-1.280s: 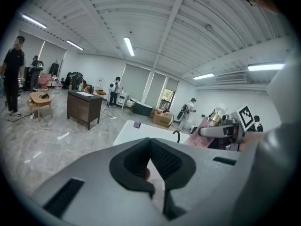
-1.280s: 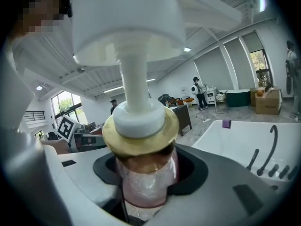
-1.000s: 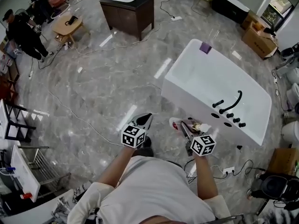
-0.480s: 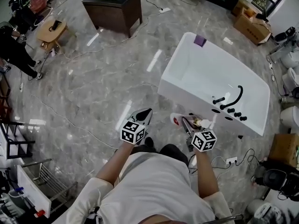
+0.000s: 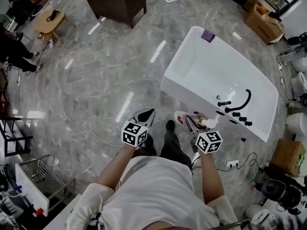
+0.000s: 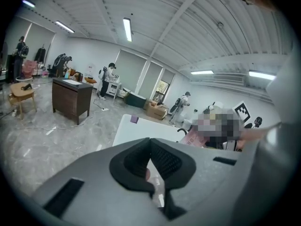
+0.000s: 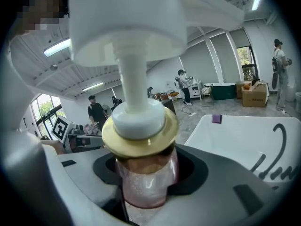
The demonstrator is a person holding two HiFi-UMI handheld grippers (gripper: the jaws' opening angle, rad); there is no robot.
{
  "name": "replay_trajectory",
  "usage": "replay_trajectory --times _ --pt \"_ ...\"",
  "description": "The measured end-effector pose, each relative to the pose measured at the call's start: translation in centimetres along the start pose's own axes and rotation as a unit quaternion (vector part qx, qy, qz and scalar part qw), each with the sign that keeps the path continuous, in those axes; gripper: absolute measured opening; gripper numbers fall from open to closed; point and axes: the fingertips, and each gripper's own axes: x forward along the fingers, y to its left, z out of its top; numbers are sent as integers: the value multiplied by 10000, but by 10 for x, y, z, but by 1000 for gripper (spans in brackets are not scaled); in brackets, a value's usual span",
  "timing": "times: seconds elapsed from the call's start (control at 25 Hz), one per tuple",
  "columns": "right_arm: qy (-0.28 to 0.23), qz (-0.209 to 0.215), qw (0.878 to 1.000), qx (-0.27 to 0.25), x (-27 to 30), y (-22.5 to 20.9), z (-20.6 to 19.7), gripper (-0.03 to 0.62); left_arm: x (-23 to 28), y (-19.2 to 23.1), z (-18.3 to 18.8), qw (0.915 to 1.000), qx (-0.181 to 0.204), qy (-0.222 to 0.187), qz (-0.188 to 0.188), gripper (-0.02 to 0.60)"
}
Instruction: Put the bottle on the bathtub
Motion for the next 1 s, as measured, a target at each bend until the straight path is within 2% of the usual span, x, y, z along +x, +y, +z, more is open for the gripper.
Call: replay_trajectory --times 0.36,0.56,0.88,1.0 --pt "379 418 9968 -565 51 -58 17 229 67 17 12 9986 -223 -36 476 8" --pt "677 612 9928 -781 97 -95 14 229 117 40 13 9971 -333 30 683 8" --pt "1059 905 9859 -931 181 -135 -9 230 167 80 -8 9931 -628 203 974 8" --pt "1192 1037 9825 -987 222 -152 -19 229 192 100 -20 9921 -613 298 1053 8"
